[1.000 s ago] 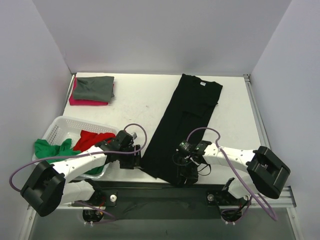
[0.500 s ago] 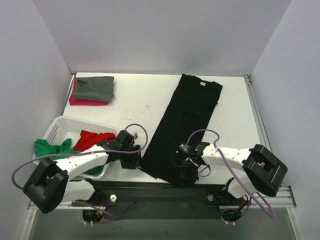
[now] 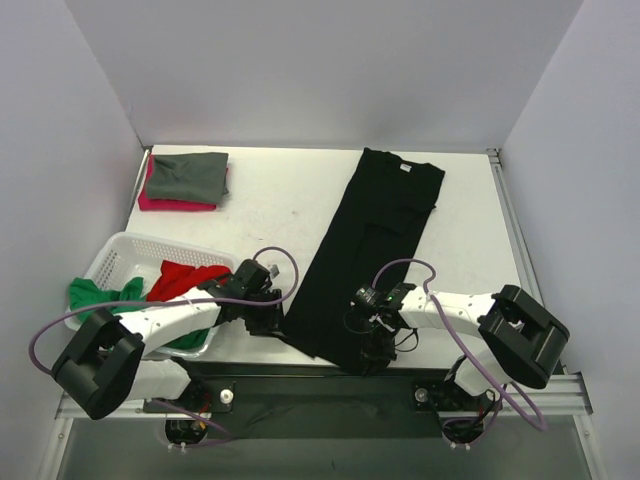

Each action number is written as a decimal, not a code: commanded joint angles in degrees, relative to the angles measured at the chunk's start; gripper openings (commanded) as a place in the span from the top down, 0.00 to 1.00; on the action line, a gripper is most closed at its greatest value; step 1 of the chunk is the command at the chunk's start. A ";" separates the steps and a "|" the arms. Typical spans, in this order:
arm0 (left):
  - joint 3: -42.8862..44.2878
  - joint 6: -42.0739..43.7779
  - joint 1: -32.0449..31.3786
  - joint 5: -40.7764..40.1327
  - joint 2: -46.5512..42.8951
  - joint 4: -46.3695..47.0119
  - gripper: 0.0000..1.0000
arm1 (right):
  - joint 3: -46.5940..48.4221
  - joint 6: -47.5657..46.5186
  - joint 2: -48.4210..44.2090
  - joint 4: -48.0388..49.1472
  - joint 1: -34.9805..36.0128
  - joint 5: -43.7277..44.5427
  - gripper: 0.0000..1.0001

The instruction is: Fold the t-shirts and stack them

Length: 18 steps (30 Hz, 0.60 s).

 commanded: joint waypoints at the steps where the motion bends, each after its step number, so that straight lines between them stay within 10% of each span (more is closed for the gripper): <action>1: 0.13 0.16 0.27 0.44 1.23 2.93 0.55 | 0.96 -0.27 0.14 -2.47 -0.05 0.95 0.86; 12: -0.92 -1.50 -0.52 1.58 -1.05 0.91 1.00 | 0.87 0.08 -3.98 -5.10 -0.49 1.30 1.00; 18: 0.57 -2.21 -1.22 0.79 -4.30 -3.92 1.00 | 0.87 0.52 -8.90 -9.49 -0.48 0.86 1.00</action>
